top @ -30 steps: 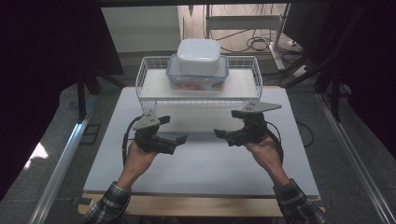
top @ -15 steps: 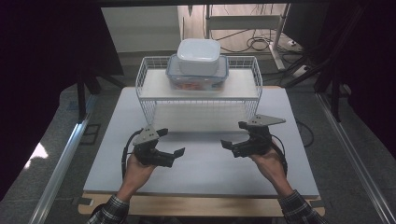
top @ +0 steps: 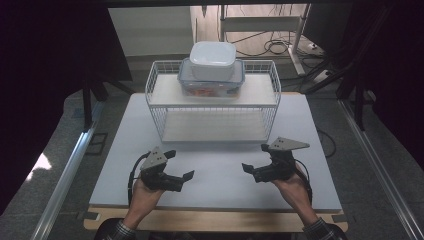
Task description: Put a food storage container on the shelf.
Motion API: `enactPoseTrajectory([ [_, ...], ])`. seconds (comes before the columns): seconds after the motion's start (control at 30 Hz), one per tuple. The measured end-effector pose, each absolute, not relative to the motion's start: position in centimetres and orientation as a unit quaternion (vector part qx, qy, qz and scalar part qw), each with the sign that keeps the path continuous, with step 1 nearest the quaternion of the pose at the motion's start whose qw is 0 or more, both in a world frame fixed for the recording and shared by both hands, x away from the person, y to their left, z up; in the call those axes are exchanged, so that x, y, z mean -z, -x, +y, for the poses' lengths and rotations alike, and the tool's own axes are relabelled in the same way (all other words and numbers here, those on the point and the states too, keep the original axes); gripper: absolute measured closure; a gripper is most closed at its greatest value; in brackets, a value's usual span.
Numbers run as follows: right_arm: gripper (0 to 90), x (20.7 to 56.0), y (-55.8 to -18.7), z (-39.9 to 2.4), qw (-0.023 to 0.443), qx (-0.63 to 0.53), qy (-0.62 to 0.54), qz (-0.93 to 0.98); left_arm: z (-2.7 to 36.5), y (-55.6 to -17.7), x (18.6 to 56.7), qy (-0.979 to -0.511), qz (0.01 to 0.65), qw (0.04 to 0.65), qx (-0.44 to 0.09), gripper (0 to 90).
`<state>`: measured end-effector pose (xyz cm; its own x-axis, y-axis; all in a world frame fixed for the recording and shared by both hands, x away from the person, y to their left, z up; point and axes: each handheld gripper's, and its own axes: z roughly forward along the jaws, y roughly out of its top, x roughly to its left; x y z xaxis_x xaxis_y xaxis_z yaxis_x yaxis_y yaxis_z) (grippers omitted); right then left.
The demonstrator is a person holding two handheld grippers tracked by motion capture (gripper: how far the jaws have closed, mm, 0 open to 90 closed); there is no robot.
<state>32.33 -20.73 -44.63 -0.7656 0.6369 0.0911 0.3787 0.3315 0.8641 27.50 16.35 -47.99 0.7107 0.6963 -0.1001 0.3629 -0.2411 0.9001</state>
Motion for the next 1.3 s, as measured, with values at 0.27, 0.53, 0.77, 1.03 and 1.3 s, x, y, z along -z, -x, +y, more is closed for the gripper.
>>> enactPoseTrajectory([
  [0.27, 0.0, 45.9, -31.5, -21.5, 0.142, -0.472, -0.322, 0.809, 17.1, -26.7, 49.5, -0.779, 0.354, 0.488, -0.172, 2.9],
  [0.53, 0.0, 47.1, -30.9, -22.2, 0.143, -0.453, -0.331, 0.815, 17.9, -26.1, 50.7, -0.783, 0.367, 0.471, -0.172, 2.6],
  [0.77, 0.0, 48.1, -30.6, -22.5, 0.137, -0.44, -0.342, 0.819, 17.9, -26.1, 51.5, -0.791, 0.37, 0.458, -0.167, 2.5],
  [1.03, 0.0, 49.2, -30.4, -22.6, 0.128, -0.424, -0.347, 0.826, 17.6, -26.4, 52.4, -0.803, 0.376, 0.433, -0.161, 2.0],
  [1.3, 0.0, 50.4, -30.4, -22.3, 0.116, -0.405, -0.35, 0.837, 17.2, -26.8, 53.2, -0.819, 0.386, 0.394, -0.157, 1.3],
])
